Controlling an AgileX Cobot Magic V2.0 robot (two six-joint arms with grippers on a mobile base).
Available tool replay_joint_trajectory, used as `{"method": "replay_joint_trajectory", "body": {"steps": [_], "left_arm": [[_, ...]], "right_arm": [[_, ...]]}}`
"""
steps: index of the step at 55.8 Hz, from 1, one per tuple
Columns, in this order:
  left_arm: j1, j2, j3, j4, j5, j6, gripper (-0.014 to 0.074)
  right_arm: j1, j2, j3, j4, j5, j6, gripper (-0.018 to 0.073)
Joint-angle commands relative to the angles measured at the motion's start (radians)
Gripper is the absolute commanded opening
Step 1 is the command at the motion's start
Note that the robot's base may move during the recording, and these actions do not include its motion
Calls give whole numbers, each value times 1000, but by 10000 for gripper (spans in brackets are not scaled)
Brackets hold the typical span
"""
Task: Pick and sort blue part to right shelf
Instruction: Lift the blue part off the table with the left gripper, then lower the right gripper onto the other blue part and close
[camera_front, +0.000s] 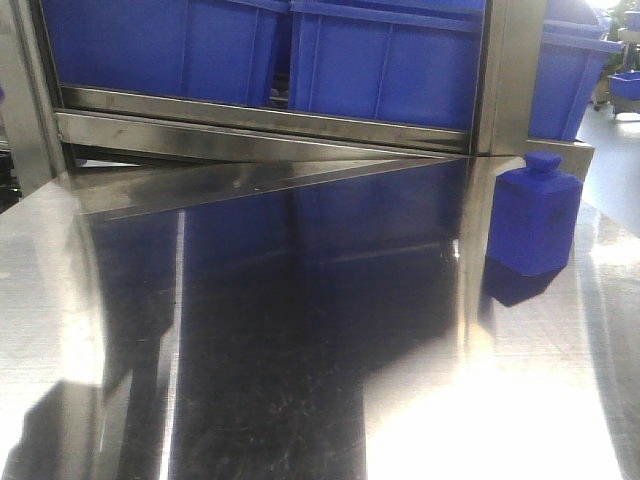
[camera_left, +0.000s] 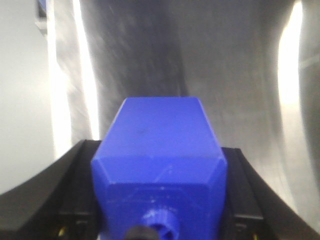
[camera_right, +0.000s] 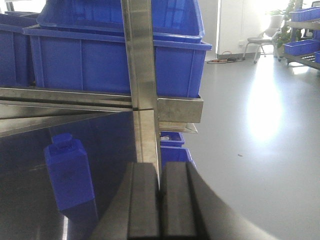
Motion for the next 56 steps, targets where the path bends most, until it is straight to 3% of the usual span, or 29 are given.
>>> {"method": "replay_joint_trajectory", "body": {"steps": [1,11,28,56], "left_arm": [[-8,-28,20,-29,-92,-3,128],[-8,-28,76,-45,-112,0,139],[-8,-22,80,-45,-112,2,330],[-8,-64,91,-26,-114,23,314]], "right_arm": [[-4,-16,-8,1,-85,-8,33],[-4,-16,-8,1,-84,-8,33],[-4,-16,-8,1,-81,-8,33],[-4,-16,-8,1,-104,-8,33]]}}
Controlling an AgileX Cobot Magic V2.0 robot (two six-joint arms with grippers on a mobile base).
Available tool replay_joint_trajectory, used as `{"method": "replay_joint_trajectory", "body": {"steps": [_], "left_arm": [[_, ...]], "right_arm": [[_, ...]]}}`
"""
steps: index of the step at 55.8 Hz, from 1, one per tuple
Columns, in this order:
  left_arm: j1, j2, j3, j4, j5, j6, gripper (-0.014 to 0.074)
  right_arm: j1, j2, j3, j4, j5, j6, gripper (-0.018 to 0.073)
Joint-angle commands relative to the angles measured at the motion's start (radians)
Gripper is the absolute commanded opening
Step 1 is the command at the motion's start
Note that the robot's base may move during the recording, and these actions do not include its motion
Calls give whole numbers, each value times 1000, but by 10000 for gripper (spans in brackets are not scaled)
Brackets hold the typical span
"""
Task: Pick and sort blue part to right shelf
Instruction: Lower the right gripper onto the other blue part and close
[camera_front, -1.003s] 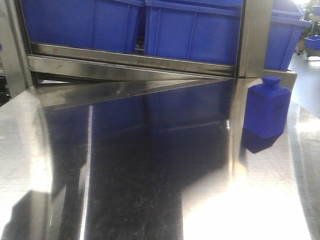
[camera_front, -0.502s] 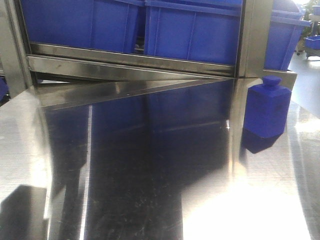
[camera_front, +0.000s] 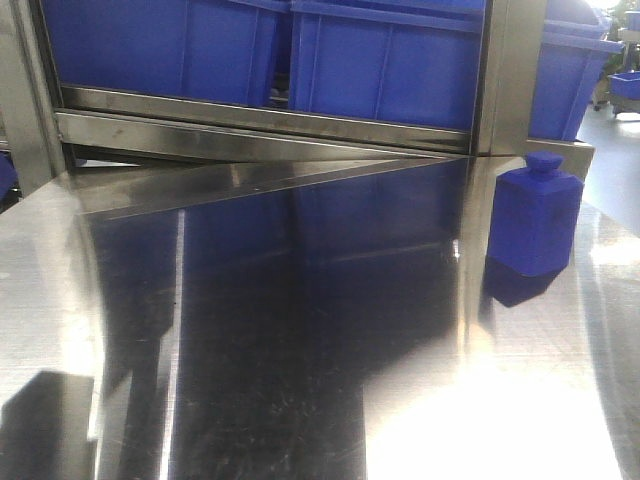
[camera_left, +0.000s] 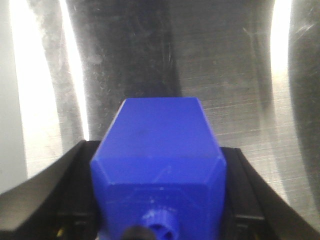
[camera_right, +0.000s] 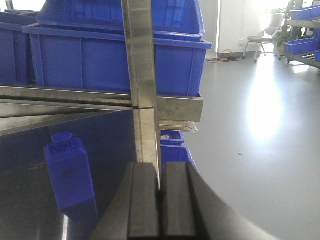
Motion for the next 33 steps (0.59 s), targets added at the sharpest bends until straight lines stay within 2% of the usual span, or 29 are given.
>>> {"method": "replay_joint_trajectory", "body": {"steps": [1,6,16,27,33], "left_arm": [[-8,-57,-19,18,-48,7,314],[-8,-102,-5,40,-48,9,314],[-8,-172,13,49,-40,21,316],[-8,-193,13,47,-50,51,316],[-8,-193,13,47,-54,56,316]], "right_arm": [[-4,-16,-8,1,-109,-8,33],[-4,-16,-19,1,-98,-8,33],[-4,4,-113,1,26,-8,33],[-3,174,-354,1,220,-9,41],[20,327,-528,1,376,-23,118]]}}
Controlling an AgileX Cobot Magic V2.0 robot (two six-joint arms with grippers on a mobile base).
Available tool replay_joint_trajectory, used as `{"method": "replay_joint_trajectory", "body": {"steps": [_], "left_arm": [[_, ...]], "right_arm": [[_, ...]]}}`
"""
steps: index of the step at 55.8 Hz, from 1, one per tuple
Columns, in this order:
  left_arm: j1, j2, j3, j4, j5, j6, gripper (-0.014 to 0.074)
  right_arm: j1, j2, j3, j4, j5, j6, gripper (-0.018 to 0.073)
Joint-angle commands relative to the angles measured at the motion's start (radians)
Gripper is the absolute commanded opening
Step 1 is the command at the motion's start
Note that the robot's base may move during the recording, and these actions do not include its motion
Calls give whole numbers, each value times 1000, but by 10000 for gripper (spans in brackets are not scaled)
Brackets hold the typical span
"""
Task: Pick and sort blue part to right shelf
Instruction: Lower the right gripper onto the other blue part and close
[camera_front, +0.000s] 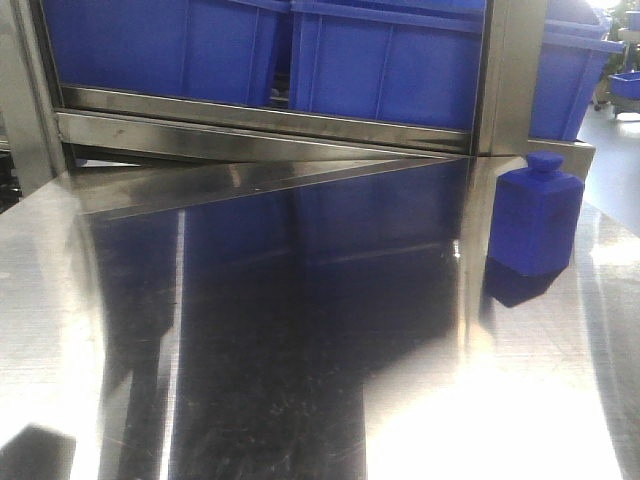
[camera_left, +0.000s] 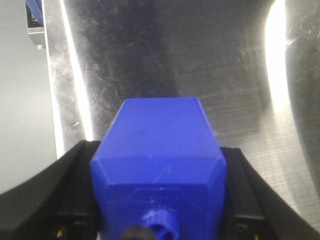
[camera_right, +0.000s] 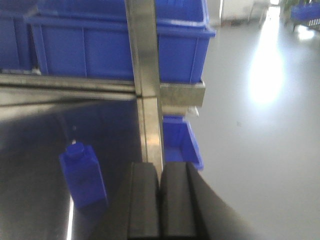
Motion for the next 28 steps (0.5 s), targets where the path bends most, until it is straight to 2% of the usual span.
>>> {"method": "replay_joint_trajectory", "body": {"steps": [1,12,19,28], "left_arm": [[-8,-17,-25,8,-62,9,316],[-8,-17,-25,8,-80,9,316],[-8,-17,-25,8,-82,9,316],[-8,-17,-25,6,-82,9,316]], "right_arm": [[27,124,-167,1,41,-27,132],[145,429,-478,1,312,-61,352],[178,596,-631,1,459,-82,421],[182,825,-824,11,674,-194,496]]}}
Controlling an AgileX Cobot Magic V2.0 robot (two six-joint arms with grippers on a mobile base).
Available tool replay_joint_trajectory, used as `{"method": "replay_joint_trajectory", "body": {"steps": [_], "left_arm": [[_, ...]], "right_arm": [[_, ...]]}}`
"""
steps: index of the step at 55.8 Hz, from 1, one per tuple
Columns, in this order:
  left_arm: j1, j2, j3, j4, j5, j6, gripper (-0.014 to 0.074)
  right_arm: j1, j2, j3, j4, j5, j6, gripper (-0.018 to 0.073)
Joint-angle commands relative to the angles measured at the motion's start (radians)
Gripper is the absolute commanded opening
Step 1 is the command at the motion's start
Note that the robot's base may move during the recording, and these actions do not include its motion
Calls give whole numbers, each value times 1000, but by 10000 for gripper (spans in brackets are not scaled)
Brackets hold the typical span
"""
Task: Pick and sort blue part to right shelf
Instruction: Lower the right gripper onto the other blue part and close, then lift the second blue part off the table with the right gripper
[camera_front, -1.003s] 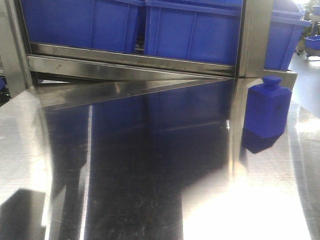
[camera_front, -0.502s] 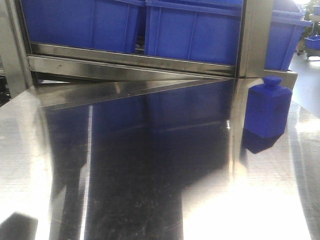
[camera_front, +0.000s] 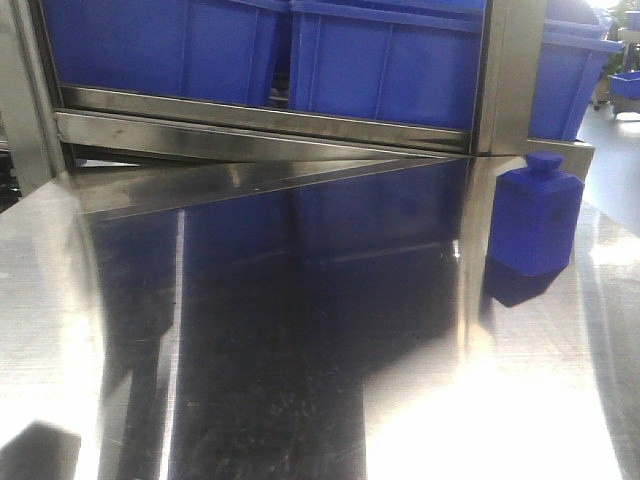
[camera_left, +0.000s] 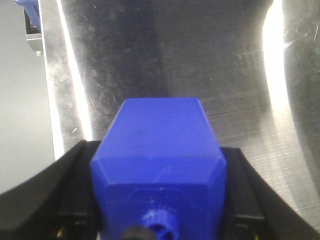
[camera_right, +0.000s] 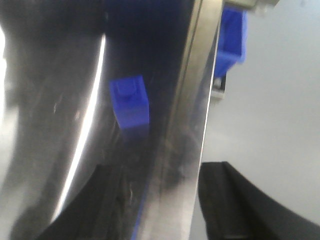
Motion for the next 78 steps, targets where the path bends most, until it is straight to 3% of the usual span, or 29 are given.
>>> {"method": "replay_joint_trajectory", "body": {"steps": [1,11,30,42,78], "left_arm": [[-8,-17,-27,6,-64,1,316],[-8,-17,-27,4,-64,1,316],[-8,-17,-27,-1,-64,1,316],[-8,-17,-27,-1,-64,1,316],[-8,-17,-27,-16,-62,1,316]], "right_arm": [[2,108,-133,10,68,-75,500],[2,311,-300,55,200,-170,530],[4,543,-381,177,194,-269,530],[25,629,-381,180,125,-294,593],[49,835,-381,120,35,-296,585]]}}
